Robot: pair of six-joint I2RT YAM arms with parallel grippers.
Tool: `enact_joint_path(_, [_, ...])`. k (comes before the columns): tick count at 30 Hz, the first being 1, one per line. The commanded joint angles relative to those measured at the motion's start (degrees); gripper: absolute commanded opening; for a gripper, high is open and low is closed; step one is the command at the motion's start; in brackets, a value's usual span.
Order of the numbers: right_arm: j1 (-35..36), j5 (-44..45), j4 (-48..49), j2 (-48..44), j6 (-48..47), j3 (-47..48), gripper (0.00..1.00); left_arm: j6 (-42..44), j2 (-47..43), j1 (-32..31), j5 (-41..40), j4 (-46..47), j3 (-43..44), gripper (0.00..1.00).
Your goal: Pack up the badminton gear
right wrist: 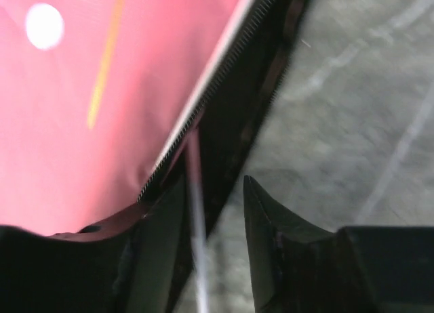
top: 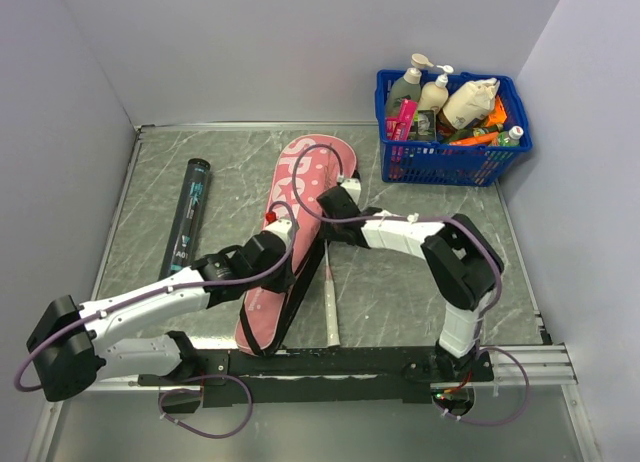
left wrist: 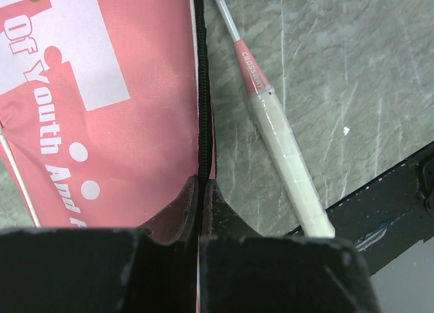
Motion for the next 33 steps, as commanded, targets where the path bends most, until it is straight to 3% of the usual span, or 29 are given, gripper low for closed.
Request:
enact_joint_path(1, [0.05, 0.01, 4.29, -8.77, 0.94, -4.33, 0.54, 0.15, 0.7, -0.6, 1.43, 2.78, 2.65, 0.01])
enact_joint_path(9, [6.37, 2.65, -6.42, -22.57, 4.62, -13.92, 0.59, 0.33, 1.85, -0.6, -0.33, 2.42, 3.35, 0.01])
enact_joint_path(14, [17.51, 5.28, -11.26, -27.32, 12.6, -19.63, 0.61, 0.16, 2.28, -0.6, -1.13, 2.51, 3.71, 0.01])
enact_joint_path(20, [25.18, 8.27, -15.66, -28.65, 23.33, -23.5, 0.61, -0.37, 2.64, -0.6, -0.51, 3.74, 3.18, 0.01])
enact_joint_path(28, [29.23, 4.76, -10.57, -26.02, 29.31, -27.46, 0.6, -1.08, 2.46, -0.6, 0.28, 5.24, 2.12, 0.01])
enact_joint_path(31, [29.23, 4.32, -8.38, -23.65, 30.38, -27.55, 0.41, -0.99, 2.46, -0.6, 0.63, 4.97, 2.3, 0.01])
enact_joint_path(32, [29.32, 4.23, -8.02, -22.95, 30.64, -27.46, 0.25, -1.16, 2.46, -0.6, 0.81, 4.97, 2.04, 0.01])
enact_joint_path(33, [29.32, 4.32, -7.75, -22.68, 30.91, -27.03, 0.17, -1.25, 2.11, -0.69, 0.98, 5.06, 1.86, 0.01])
